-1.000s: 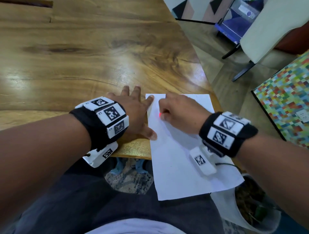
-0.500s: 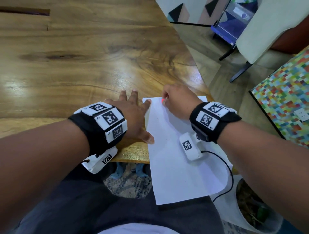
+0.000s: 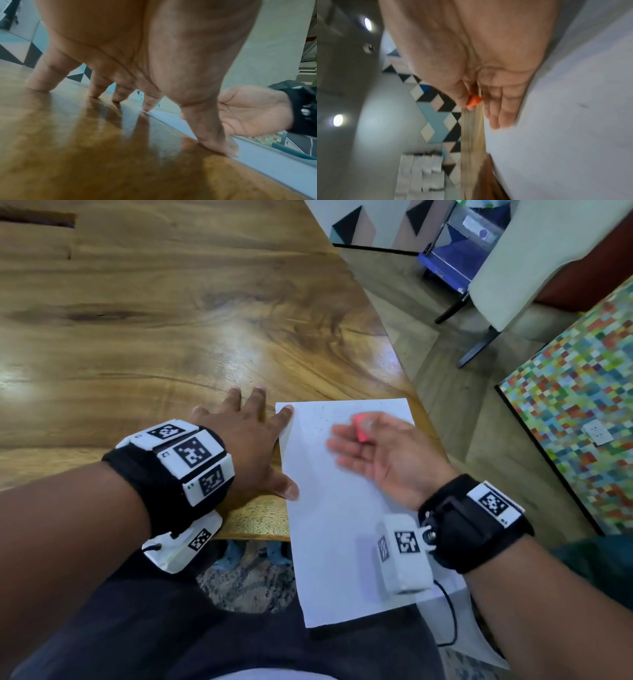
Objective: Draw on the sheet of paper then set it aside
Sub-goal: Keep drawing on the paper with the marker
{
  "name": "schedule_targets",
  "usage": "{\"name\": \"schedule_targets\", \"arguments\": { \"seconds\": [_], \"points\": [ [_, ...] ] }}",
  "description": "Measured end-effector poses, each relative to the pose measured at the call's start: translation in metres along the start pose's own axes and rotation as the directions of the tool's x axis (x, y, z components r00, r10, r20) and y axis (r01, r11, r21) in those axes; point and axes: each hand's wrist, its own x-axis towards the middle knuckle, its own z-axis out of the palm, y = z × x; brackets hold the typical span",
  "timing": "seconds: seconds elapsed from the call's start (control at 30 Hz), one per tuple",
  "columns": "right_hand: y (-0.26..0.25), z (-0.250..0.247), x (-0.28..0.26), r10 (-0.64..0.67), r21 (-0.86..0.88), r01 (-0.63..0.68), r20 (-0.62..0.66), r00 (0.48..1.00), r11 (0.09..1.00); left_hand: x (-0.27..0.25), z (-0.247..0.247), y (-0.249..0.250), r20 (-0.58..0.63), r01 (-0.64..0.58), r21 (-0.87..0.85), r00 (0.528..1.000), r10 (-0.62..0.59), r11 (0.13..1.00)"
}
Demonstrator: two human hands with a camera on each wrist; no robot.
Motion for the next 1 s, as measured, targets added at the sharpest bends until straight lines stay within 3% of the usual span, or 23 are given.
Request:
{"name": "schedule_targets", "arguments": {
  "seconds": [0.07, 0.17, 0.2, 0.27, 0.37, 0.43, 0.5, 0.57, 0.6, 0.67, 0.77, 0.8, 0.9, 0.93, 1.0],
  "points": [
    [-0.004, -0.006, 0.002, -0.062, 0.069, 0.064, -0.028, 0.998, 0.996, 0.0, 0.001, 0.0, 0.0, -0.001, -0.002, 1.0, 0.001, 1.0],
    [0.011, 0.007, -0.003, 0.087, 0.033, -0.098, 0.254, 0.963, 0.995, 0.0, 0.003, 0.001, -0.022, 0.002, 0.002, 1.0, -0.002, 1.0],
    [0.016, 0.011, 0.0, 0.126, -0.004, -0.131, 0.296, 0.947, 0.991, 0.0, 0.003, 0.001, -0.028, 0.004, 0.002, 1.0, -0.004, 1.0],
    [0.017, 0.015, 0.013, 0.109, 0.057, -0.126, 0.239, 0.965, 0.99, 0.001, 0.003, 0.001, -0.021, 0.009, -0.003, 1.0, -0.009, 1.0],
    [-0.002, 0.012, 0.036, -0.023, 0.196, 0.023, 0.0, 1.0, 0.98, 0.0, 0.001, 0.002, 0.006, 0.019, -0.008, 1.0, -0.019, 1.0],
    [-0.008, 0.014, 0.042, -0.045, 0.201, 0.036, 0.041, 0.998, 0.979, 0.0, 0.0, 0.003, 0.001, 0.022, -0.019, 1.0, -0.022, 1.0],
    [-0.002, 0.025, 0.043, 0.032, 0.173, -0.066, 0.193, 0.981, 0.983, -0.001, 0.001, 0.003, -0.007, 0.019, -0.019, 1.0, -0.019, 1.0],
    [0.006, 0.032, 0.047, 0.075, 0.142, -0.111, 0.24, 0.968, 0.984, -0.002, 0.001, 0.002, -0.006, 0.015, -0.009, 1.0, -0.015, 1.0],
    [0.006, 0.03, 0.052, 0.052, 0.178, -0.09, 0.206, 0.977, 0.98, -0.002, 0.001, 0.002, 0.0, 0.015, -0.006, 1.0, -0.015, 1.0],
    [-0.002, 0.015, 0.064, -0.055, 0.275, 0.047, 0.019, 0.998, 0.96, -0.001, 0.001, 0.001, 0.017, 0.017, -0.01, 1.0, -0.017, 1.0],
    [-0.021, -0.016, 0.064, -0.203, 0.247, 0.264, -0.247, 0.947, 0.932, 0.0, 0.001, 0.002, 0.03, 0.002, 0.003, 1.0, -0.002, 1.0],
    [-0.022, -0.019, 0.06, -0.212, 0.248, 0.27, -0.236, 0.948, 0.931, 0.0, 0.0, 0.003, 0.035, -0.007, 0.008, 0.999, 0.006, 1.0],
    [-0.005, -0.016, 0.044, -0.098, 0.25, 0.085, 0.037, 0.995, 0.965, -0.001, -0.003, 0.003, 0.053, -0.032, 0.025, 0.998, 0.031, 0.999],
    [0.0, -0.017, 0.041, -0.067, 0.214, 0.051, 0.066, 0.996, 0.975, -0.001, -0.004, 0.003, 0.06, -0.035, 0.034, 0.998, 0.033, 0.999],
    [-0.002, -0.031, 0.043, -0.105, 0.205, 0.107, -0.023, 0.994, 0.973, -0.002, -0.007, 0.003, 0.081, -0.034, 0.046, 0.996, 0.03, 0.998]
  ]
}}
